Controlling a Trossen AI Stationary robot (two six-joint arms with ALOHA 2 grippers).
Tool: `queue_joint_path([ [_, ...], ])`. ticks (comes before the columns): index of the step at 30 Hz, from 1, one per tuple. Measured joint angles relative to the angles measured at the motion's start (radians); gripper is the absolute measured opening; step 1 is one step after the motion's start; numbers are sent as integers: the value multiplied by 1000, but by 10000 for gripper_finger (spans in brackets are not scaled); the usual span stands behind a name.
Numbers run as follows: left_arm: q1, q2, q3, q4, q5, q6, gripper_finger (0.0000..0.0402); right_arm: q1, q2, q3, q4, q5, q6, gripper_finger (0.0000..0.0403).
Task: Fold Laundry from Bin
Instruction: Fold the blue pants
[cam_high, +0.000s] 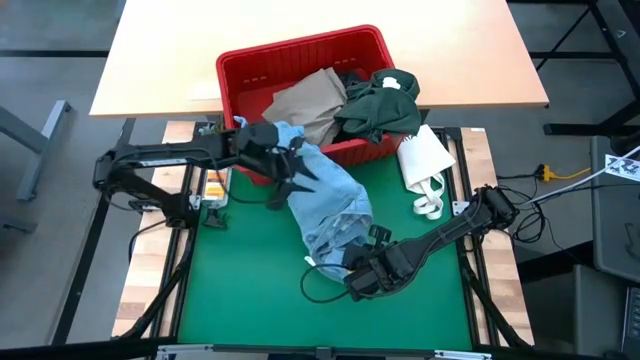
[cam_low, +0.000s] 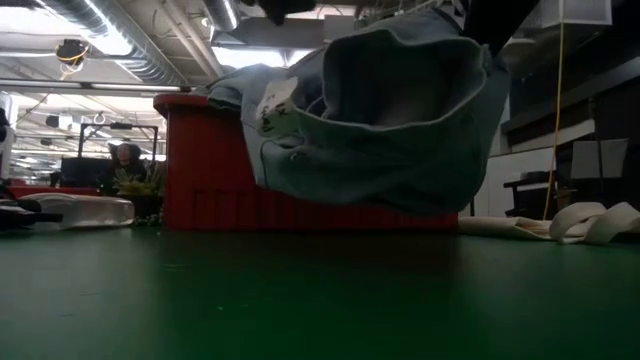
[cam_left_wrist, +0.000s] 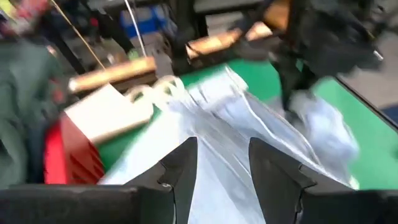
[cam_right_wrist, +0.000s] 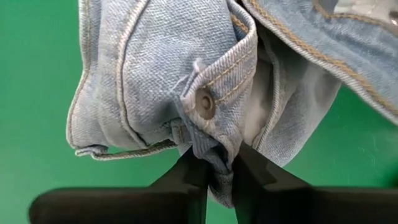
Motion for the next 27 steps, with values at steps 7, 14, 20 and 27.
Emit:
queue_joint_path([
  [7, -58, -19, 0, -152, 4, 0, 140, 0, 0, 0, -4, -9, 0, 85],
  [14, -119, 1, 0, -155, 5, 0, 140, 0, 0, 1, -2, -36, -2, 141],
  [20, -160, 2, 0, -208, 4, 0, 140, -18, 0, 1, -6, -182, -132, 156],
  [27, -204, 2, 0, -264, 0, -1, 140, -70, 0, 1, -13, -185, -345, 145],
])
